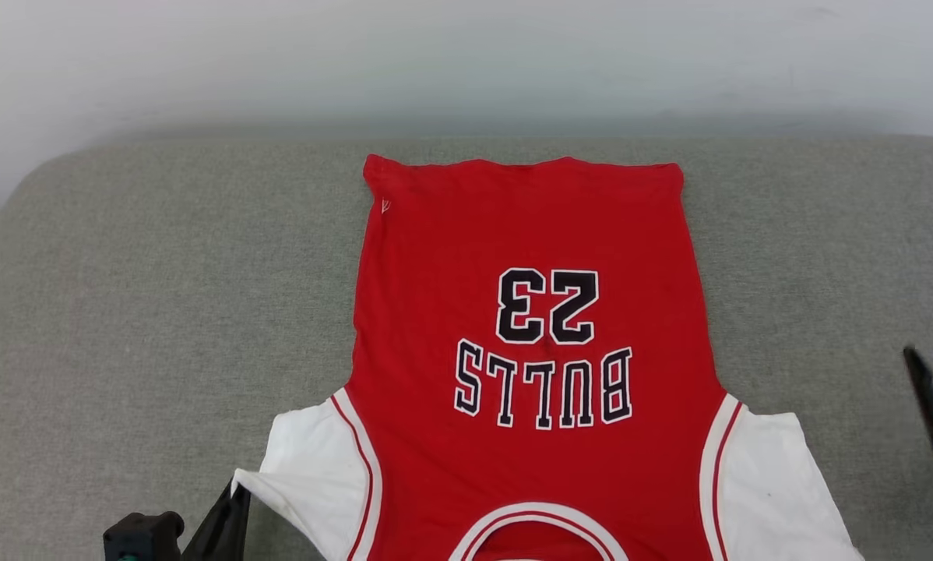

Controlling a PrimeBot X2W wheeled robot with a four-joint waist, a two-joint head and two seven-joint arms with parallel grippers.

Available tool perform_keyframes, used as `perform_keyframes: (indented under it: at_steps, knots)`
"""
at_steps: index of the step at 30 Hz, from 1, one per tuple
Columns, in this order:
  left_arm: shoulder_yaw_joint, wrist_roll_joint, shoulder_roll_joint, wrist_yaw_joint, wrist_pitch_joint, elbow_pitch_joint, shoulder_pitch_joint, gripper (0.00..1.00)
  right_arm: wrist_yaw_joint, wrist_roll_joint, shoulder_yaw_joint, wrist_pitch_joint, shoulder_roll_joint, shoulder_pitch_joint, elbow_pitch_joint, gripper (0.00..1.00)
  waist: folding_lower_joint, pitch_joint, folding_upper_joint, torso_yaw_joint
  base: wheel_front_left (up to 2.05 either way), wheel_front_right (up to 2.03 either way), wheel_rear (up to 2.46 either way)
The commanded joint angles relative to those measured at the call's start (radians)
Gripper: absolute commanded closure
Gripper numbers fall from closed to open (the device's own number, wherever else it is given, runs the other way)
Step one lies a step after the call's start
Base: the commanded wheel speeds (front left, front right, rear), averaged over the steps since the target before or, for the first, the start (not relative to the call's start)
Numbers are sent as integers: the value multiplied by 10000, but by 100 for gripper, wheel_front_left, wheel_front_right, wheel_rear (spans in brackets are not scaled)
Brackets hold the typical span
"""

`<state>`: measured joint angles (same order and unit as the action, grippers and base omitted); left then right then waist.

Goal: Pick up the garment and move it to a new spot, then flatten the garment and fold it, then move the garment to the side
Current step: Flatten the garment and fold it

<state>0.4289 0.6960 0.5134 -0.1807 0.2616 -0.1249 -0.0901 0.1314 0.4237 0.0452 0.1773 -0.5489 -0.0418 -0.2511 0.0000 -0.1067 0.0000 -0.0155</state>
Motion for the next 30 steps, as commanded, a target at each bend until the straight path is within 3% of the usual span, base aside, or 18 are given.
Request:
perform_keyframes:
  at_steps: [1, 7, 13, 22, 26, 30]
  knots:
    - [-95, -158, -83, -52, 45, 142, 215, 100, -15, -85, -188, -132, -125, -438, 291, 0, 0, -191, 0, -152, 0, 0, 0]
    - [-175, -713, -428, 83, 45, 663, 764, 100, -15, 64, -521, -1508, -790, -2409, 1774, 0, 0, -1202, 0, -760, 0, 0, 0]
    - [-177, -1286, -944, 351, 42, 883, 1602, 100, -15, 287, 143, -3135, -1330, -5305, 1968, 0, 0, -2417, 0, -1458, 0, 0, 0]
    - [-250, -2040, -1939, 900, 36, 854, 2569, 100, -15, 1051, 1732, -8354, -1755, -8815, -148, 0, 0, -3706, 0, -2427, 0, 0, 0]
    - [-364, -2375, -2372, 1179, 36, 951, 2833, 100, -15, 1332, 1942, -10503, -1749, -9837, -841, 0, 0, -4285, 0, -2772, 0, 0, 0]
    - [-487, -2687, -2749, 1488, 36, 1018, 3091, 100, -14, 1125, 1775, -11853, -1578, -10544, -1420, 0, 0, -4815, 0, -3057, 0, 0, 0]
